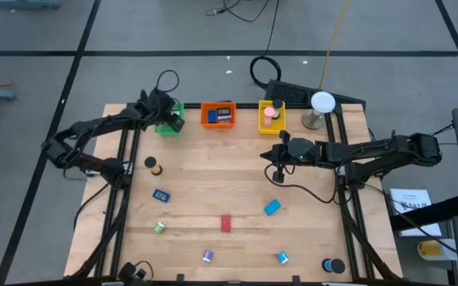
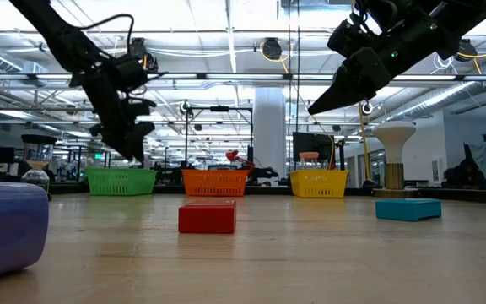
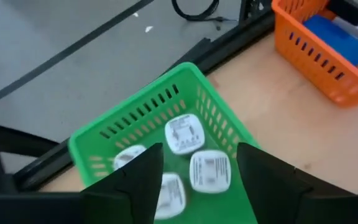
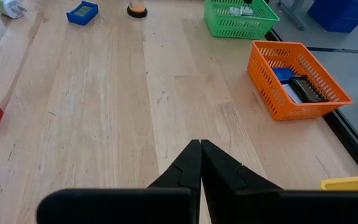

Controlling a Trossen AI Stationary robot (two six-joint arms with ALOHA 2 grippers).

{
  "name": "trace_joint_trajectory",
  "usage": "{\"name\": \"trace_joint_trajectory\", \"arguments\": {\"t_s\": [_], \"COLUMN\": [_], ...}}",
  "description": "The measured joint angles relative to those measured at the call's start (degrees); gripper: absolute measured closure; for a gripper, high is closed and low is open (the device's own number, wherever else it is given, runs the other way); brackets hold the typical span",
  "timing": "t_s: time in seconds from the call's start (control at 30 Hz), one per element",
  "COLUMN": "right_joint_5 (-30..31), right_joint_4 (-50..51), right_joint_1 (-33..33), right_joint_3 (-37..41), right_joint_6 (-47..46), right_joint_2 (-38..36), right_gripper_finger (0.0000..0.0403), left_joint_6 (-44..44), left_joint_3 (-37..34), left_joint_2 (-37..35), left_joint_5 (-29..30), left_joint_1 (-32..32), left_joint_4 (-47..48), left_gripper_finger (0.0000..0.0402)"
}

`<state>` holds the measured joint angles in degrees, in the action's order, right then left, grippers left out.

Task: Pick & Place Office items
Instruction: Put the right purple charger adaptor into the green bin

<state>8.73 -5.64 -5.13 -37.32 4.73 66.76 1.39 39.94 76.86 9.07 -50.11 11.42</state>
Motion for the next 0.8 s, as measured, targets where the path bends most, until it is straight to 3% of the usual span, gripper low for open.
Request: {"name": "trace_joint_trajectory", "arguments": {"t_s": [0.13,0.27,0.47,0.8], "right_joint_5": [0.0,0.0,0.0,0.0], "right_joint_4": [-0.01,-0.07,-0.1,-0.12], "right_joint_1": [0.0,0.0,0.0,0.0], "right_joint_3": [0.0,0.0,0.0,0.0], "right_joint_6": [0.0,0.0,-0.15,-0.07], "right_joint_2": [0.0,0.01,0.0,0.0], "right_gripper_finger": [0.0402,0.0402,0.0402,0.0402], "left_joint_6": [1.28,3.86,7.71,9.78], "left_joint_3": [0.0,0.0,0.0,0.0], "left_joint_2": [-3.51,-3.59,-0.29,5.67], "left_joint_5": [-1.2,-3.27,-6.65,-6.35], "left_joint_1": [0.0,0.0,0.0,0.0], "left_joint_4": [6.08,11.57,9.49,6.59], "left_gripper_finger": [0.0228,0.0288,0.0391,0.0396]}}
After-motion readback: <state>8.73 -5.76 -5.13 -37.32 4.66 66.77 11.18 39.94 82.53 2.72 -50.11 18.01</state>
